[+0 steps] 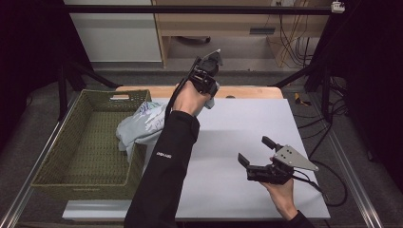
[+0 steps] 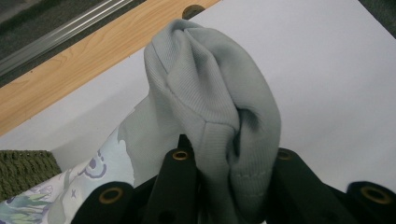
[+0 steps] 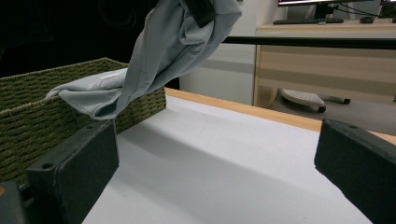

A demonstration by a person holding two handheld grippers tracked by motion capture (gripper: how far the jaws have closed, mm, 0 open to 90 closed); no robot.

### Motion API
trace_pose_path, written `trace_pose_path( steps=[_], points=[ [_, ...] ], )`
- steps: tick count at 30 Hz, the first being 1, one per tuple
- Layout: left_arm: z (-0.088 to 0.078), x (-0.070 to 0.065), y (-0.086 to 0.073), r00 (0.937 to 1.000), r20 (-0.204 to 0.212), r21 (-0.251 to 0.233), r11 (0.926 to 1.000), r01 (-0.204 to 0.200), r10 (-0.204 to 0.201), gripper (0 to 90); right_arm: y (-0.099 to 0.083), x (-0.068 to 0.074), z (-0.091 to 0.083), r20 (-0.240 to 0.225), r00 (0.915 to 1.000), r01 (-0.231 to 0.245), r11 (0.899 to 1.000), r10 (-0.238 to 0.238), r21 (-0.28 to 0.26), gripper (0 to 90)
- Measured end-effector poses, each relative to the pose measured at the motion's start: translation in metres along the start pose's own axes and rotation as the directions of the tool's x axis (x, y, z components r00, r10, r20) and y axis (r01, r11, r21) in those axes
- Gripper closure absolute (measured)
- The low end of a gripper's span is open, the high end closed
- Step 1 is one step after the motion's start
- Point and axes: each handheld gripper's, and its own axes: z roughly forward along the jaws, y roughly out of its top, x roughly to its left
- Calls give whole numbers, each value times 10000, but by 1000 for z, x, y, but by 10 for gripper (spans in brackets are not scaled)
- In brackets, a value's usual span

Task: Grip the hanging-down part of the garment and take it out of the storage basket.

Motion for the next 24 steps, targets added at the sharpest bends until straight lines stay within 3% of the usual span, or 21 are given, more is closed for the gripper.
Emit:
trace_pose_path(
  steps=[13, 19, 20, 22, 24],
  points=[
    [-2, 1, 0, 10000, 34, -81, 10000, 34, -34, 787, 2, -3, 0, -54, 10000, 64, 10000, -65, -52, 3],
    [-3, 2, -1, 10000, 27, -87, 10000, 15, -15, 787, 10, -3, 2, -52, 9999, 130, 9999, -131, -66, 3],
    [-4, 2, -2, 10000, 26, -91, 10000, 13, -13, 787, 12, -4, 3, -116, 9991, 398, 9992, -399, -91, 3],
    [-5, 2, -2, 10000, 32, -95, 9999, 39, -39, 787, 17, 0, 5, -152, 9997, 186, 9998, -187, -67, 3],
    [-6, 2, -2, 10000, 14, -51, 10000, 10, -10, 787, 18, 0, 7, -174, 9992, 354, 9993, -356, -112, 3]
  ],
)
